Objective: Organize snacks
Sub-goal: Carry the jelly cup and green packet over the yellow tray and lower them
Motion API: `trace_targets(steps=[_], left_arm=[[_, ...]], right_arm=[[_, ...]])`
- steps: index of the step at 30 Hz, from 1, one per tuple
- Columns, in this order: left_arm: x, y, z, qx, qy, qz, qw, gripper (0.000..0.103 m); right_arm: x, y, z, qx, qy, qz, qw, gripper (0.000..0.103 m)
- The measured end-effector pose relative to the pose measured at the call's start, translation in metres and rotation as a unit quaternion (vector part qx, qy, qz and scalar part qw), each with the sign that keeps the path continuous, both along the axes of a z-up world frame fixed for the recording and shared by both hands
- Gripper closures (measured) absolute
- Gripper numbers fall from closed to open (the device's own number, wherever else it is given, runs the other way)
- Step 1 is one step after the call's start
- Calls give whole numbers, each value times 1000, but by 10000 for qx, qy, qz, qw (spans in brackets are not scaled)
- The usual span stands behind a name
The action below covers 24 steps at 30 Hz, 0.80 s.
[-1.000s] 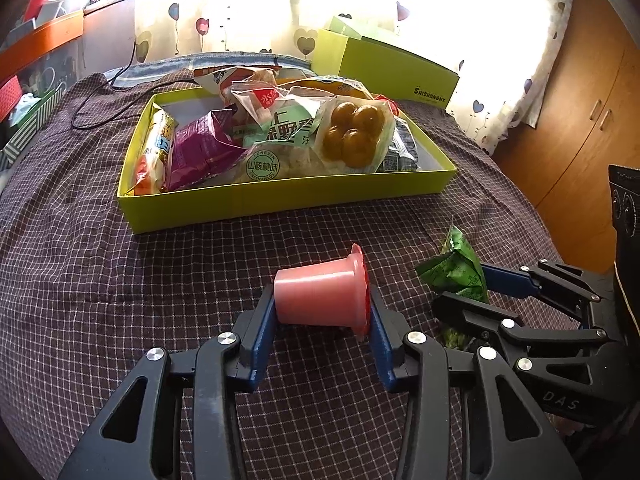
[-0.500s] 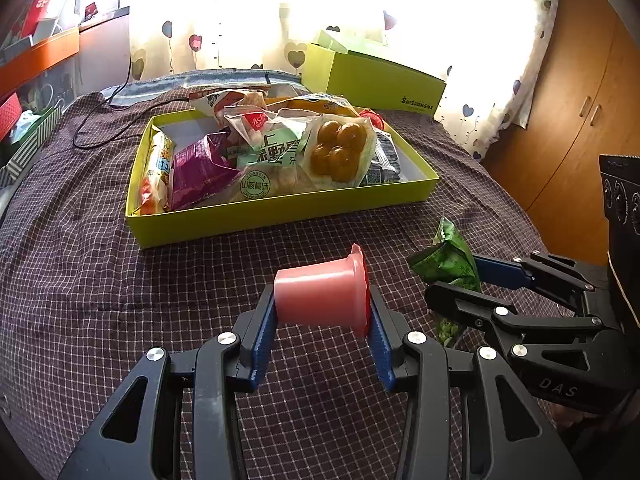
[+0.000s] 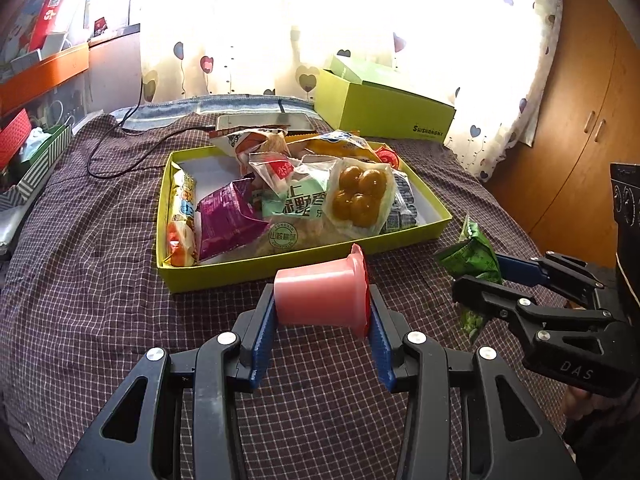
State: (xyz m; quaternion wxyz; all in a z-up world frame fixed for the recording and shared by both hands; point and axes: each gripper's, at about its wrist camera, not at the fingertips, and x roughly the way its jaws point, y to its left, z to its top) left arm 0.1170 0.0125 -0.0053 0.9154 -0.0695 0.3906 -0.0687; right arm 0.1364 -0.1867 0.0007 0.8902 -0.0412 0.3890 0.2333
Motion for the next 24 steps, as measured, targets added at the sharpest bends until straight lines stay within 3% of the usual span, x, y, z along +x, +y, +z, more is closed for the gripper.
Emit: trace_targets(steps=[24], left_arm=[[50,50,12,278,-216,336,9988,60]], right_arm=[[57,34,15,51,-234,169,9996,62]])
